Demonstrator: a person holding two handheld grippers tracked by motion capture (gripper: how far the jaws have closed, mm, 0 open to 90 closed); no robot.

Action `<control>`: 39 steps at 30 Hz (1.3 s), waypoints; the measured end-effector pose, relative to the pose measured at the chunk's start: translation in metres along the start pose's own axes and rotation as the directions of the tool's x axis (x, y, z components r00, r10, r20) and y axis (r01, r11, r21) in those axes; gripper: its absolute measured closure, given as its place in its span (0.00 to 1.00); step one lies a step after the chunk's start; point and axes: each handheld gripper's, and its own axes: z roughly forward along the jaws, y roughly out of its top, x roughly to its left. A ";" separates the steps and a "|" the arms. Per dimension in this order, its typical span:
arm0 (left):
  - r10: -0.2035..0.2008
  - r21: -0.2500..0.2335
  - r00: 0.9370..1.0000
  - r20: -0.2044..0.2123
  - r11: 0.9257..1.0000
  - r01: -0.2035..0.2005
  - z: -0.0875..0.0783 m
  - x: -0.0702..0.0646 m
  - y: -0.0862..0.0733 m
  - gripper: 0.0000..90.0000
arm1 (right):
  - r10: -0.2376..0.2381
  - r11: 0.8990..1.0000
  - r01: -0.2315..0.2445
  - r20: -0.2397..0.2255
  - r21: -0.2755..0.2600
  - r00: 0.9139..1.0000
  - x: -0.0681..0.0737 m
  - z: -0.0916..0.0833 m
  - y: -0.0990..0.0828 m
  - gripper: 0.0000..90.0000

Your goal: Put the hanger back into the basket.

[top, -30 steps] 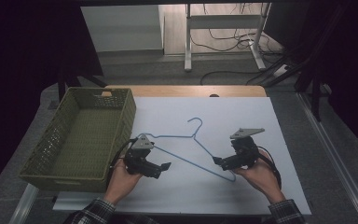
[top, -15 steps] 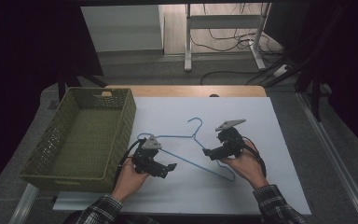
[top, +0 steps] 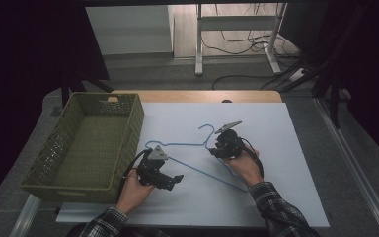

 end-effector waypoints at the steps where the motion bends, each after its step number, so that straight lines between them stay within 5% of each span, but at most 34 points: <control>1: 0.000 0.000 1.000 0.000 1.000 0.000 0.000 0.000 0.000 0.00 | 0.000 1.000 0.000 0.000 0.000 1.000 0.000 0.000 0.000 0.71; 12: 0.004 0.005 1.000 -0.007 1.000 -0.004 0.000 0.002 0.000 0.01 | 0.034 0.998 -0.035 0.019 0.043 0.999 -0.001 0.023 -0.002 0.87; 23: 0.002 0.000 1.000 -0.014 1.000 -0.002 0.000 0.004 0.001 0.01 | 0.022 0.999 -0.023 0.033 0.044 0.999 0.005 0.022 -0.002 0.96; 28: -0.035 -0.027 0.999 0.007 0.999 0.036 -0.003 0.009 0.005 0.01 | 0.004 1.000 -0.004 0.033 0.000 0.999 0.010 0.011 0.001 0.96; 32: -0.079 -0.040 0.996 0.039 0.996 0.081 -0.007 0.014 0.014 0.02 | -0.003 1.000 0.004 0.027 -0.010 1.000 0.012 0.008 0.001 0.96; 39: 0.005 0.021 1.000 -0.023 1.000 -0.004 0.018 0.026 0.062 0.04 | -0.003 1.000 0.004 0.019 -0.019 1.000 0.013 0.005 0.002 0.96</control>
